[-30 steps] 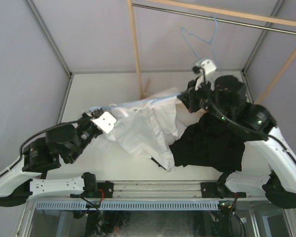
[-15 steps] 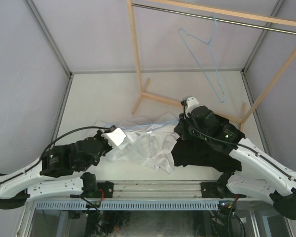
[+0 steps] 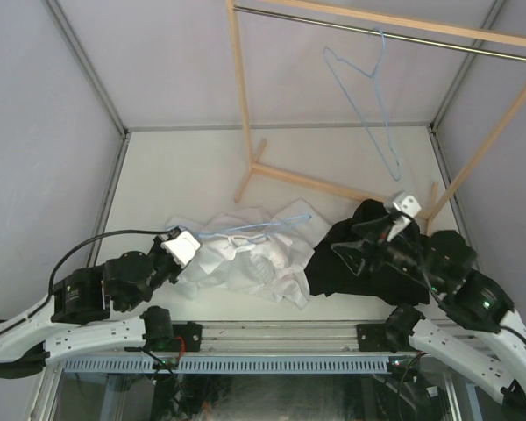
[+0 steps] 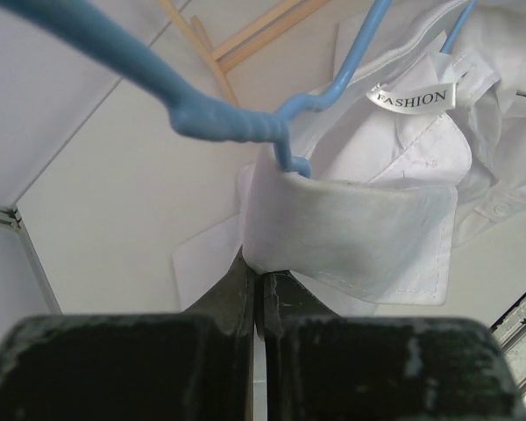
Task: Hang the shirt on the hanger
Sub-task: Hang the shirt on the hanger.
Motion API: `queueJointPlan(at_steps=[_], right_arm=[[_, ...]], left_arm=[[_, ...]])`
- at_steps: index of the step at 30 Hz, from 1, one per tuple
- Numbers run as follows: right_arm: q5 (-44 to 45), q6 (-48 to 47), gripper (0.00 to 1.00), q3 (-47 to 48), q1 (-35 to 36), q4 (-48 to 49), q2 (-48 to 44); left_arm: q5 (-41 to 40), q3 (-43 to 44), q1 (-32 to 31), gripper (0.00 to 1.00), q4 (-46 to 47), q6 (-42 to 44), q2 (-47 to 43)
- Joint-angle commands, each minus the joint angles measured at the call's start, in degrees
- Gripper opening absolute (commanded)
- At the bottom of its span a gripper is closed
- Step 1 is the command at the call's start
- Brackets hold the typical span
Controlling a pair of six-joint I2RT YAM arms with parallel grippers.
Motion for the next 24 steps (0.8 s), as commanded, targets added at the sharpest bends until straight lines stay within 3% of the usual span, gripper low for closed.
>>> queueJointPlan(at_steps=[1, 5, 13, 20, 24], right_arm=[[-4.73, -5.16, 0.70, 3.40, -0.37, 0.34, -7.29], [-10.98, -7.65, 0.70, 8.77, -0.32, 0.96, -7.20], [-26.61, -10.17, 0.69, 13.59, 0.80, 5.20, 7.62], [-21.08, -13.49, 0.71, 14.15, 12.98, 10.25, 19.35], [-17.34, -15.19, 0.71, 14.21, 14.91, 10.86, 23.50]], left_arm=[[2.25, -0.74, 0.35, 0.00, 2.65, -0.60, 1.67], [4.19, -0.47, 0.35, 0.00, 2.58, 0.79, 4.98], [10.35, -0.22, 0.35, 0.00, 4.94, 4.10, 8.30], [13.46, 0.88, 0.31, 0.00, 5.17, 4.79, 9.96], [15.34, 1.97, 0.33, 0.00, 4.62, 4.95, 10.88]])
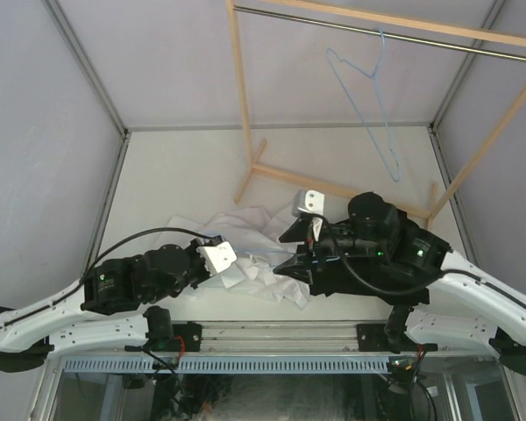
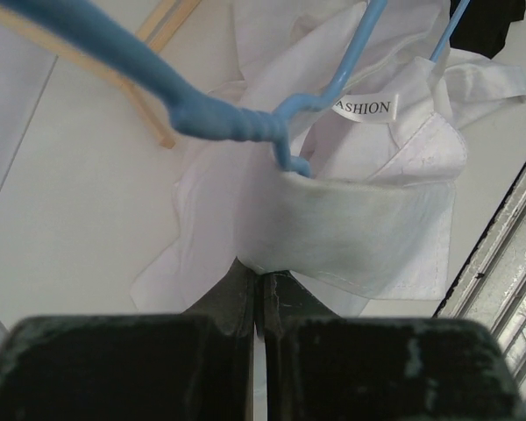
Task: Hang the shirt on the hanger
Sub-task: Hang the shirt on the hanger.
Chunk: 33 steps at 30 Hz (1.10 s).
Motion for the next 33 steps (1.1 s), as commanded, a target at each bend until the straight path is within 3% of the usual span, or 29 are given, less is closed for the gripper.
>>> queueJointPlan(at_steps=[1, 6, 13, 23, 29, 33], right_arm=[[4.53, -3.69, 0.71, 0.82, 1.53, 4.26, 2.21], [7.82, -5.59, 0.68, 0.82, 1.54, 3.11, 4.67], [5.30, -5.89, 0.57, 0.37, 1.98, 2.20, 8.04], [0.08, -5.21, 0.00, -0.89, 2.12, 6.10, 9.88], [-1.89, -2.99, 0.00, -4.18, 2.14, 13.02, 7.70], [-2.63, -2.16, 0.00, -5.21, 2.12, 14.87, 6.85]], left_arm=[[3.51, 2.49, 0.22, 0.00, 2.36, 1.22, 0.91], [5.00, 2.93, 0.25, 0.00, 1.98, 1.43, 1.12], [5.16, 2.92, 0.24, 0.00, 2.57, 1.48, 0.92], [8.72, 2.27, 0.24, 0.01, 5.22, 0.07, -2.01], [14.20, -1.20, 0.24, 0.19, 10.13, -2.24, -4.63], [15.03, -2.49, 0.22, 0.23, 12.09, -2.69, -5.23]])
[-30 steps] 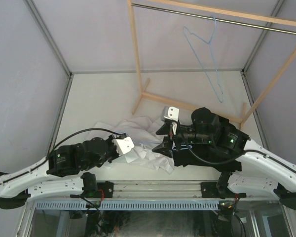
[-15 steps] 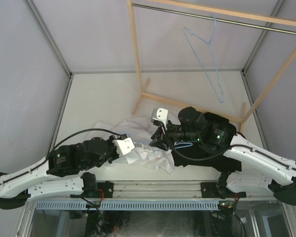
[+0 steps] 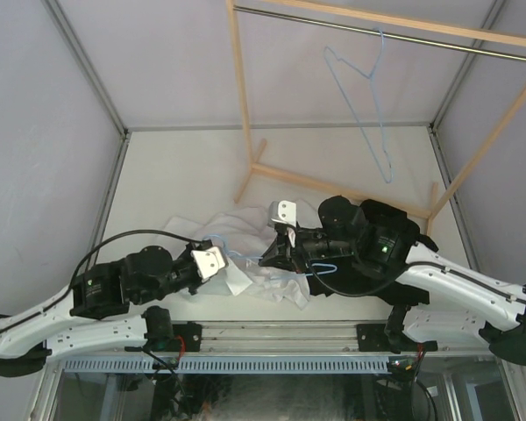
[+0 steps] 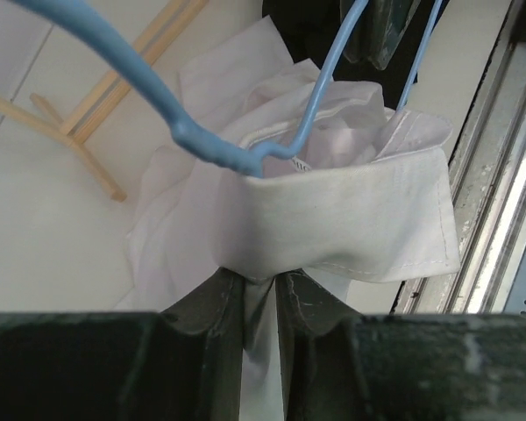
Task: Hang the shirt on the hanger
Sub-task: Hang the shirt on the hanger.
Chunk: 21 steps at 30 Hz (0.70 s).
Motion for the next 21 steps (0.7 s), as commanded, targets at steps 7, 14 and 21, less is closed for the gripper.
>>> queueJointPlan(at_steps=[7, 14, 21], right_arm=[[-0.15, 2.39, 0.00, -1.44, -0.22, 5.93, -1.99], [11.90, 4.61, 0.31, -1.60, -0.27, 1.14, -6.75], [32.35, 11.03, 0.56, -4.65, -0.22, -2.89, -22.40]], left_arm=[[4.22, -1.41, -0.22, 0.05, 8.70, -1.63, 0.16], [1.84, 0.02, -0.21, 0.00, 5.46, -0.24, -0.41], [-8.74, 1.81, -0.21, 0.00, 1.61, 0.06, -3.36]])
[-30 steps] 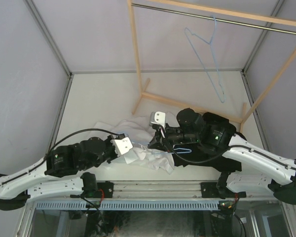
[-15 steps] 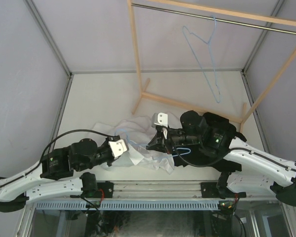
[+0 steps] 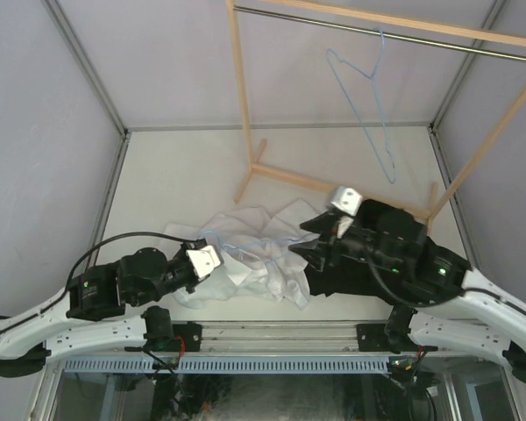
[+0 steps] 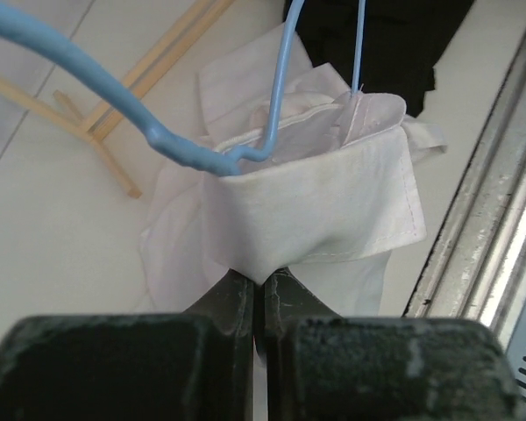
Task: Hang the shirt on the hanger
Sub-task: Hang the shirt on the hanger.
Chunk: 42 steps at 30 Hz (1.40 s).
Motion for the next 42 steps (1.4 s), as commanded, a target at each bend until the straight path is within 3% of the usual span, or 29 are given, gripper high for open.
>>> queueJointPlan(at_steps=[1, 6, 11, 18, 22, 29, 38, 42], right_arm=[[18.57, 7.25, 0.58, -3.55, 0.07, -0.44, -12.33], [30.82, 14.96, 0.65, -11.93, -0.01, -0.60, -24.74], [32.28, 22.60, 0.67, -19.00, -0.20, 1.04, -28.81], [25.74, 32.58, 0.66, -26.19, 0.51, 15.05, -19.42], [28.47, 36.07, 0.67, -29.95, 4.04, 27.24, -12.65], [28.07, 37.49, 0.66, -30.72, 7.71, 38.46, -1.04], [30.55, 39.30, 0.57, -30.77, 10.10, 41.60, 7.75], [33.70, 40.12, 0.47, -30.80, 11.79, 41.27, 10.20]], left_arm=[[-9.68, 2.66, -0.06, 0.00, 0.60, -0.18, -2.70], [-17.25, 2.40, -0.06, 0.00, 3.59, -2.62, -4.79], [-19.76, 2.78, -0.06, 0.00, 6.16, -3.68, -5.09], [-20.58, 4.37, -0.06, 0.00, 8.07, -3.66, -4.26], [-20.59, 4.41, -0.08, 0.00, 8.67, -3.67, -4.34], [-20.14, 4.39, -0.06, 0.00, 8.29, -3.86, -4.52], [-19.97, 4.66, -0.06, 0.00, 8.41, -3.56, -4.54], [-20.53, 4.57, -0.06, 0.00, 8.51, -3.32, -4.61]])
